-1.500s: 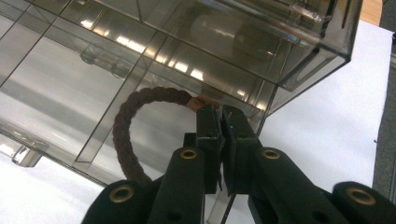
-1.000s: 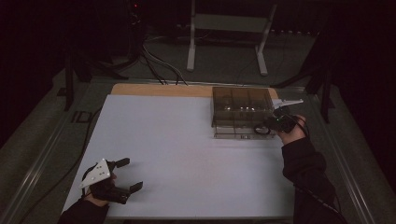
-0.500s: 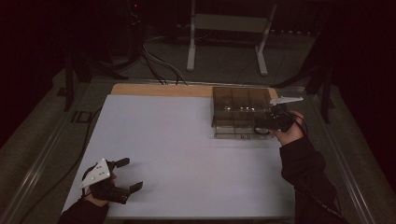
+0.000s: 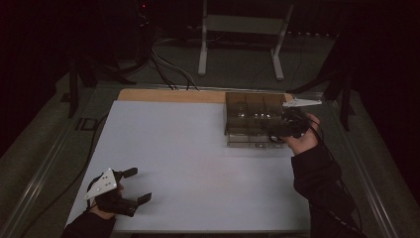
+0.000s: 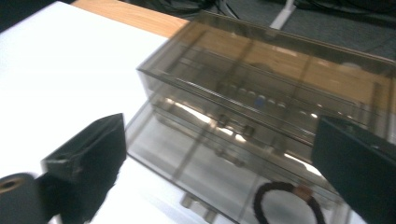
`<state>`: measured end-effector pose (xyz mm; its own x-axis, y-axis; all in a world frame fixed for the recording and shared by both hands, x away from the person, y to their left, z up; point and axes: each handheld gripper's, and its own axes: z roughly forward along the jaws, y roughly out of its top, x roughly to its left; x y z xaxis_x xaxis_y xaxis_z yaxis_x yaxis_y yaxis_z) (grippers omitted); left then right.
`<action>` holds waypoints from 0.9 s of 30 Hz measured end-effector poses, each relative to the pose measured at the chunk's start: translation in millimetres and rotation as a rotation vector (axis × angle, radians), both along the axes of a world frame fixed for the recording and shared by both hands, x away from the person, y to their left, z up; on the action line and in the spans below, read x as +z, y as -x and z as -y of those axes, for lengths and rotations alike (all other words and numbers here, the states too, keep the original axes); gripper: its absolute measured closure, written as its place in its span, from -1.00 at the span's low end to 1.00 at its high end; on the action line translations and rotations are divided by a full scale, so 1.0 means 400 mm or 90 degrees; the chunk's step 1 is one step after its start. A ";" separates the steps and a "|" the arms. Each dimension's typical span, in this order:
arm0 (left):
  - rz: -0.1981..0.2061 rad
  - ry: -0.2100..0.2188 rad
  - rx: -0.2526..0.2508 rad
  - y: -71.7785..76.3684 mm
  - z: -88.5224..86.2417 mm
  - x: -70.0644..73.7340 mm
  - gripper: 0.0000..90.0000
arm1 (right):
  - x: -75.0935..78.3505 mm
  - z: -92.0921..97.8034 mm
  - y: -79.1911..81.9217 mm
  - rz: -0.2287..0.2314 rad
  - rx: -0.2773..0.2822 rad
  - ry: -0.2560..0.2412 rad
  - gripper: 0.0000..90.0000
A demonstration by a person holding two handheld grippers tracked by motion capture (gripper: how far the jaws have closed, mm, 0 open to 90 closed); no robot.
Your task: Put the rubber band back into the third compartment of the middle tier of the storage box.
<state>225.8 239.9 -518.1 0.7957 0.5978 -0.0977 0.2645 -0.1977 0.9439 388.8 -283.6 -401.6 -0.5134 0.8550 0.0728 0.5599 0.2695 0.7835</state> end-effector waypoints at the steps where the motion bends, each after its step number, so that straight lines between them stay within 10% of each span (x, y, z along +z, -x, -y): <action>1: 0.001 0.000 0.000 0.000 0.000 0.000 -0.99 | 0.002 -0.003 0.002 0.003 0.003 -0.003 -0.98; 27: 0.002 0.002 0.000 0.002 0.000 0.001 -0.99 | -0.021 -0.068 0.103 0.080 0.039 -0.021 -1.00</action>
<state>224.9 239.9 -517.6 0.7963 0.5970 -0.0976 0.2614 -0.1941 0.9455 347.5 -256.4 -410.0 -0.5720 0.8196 0.0314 0.4396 0.2740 0.8554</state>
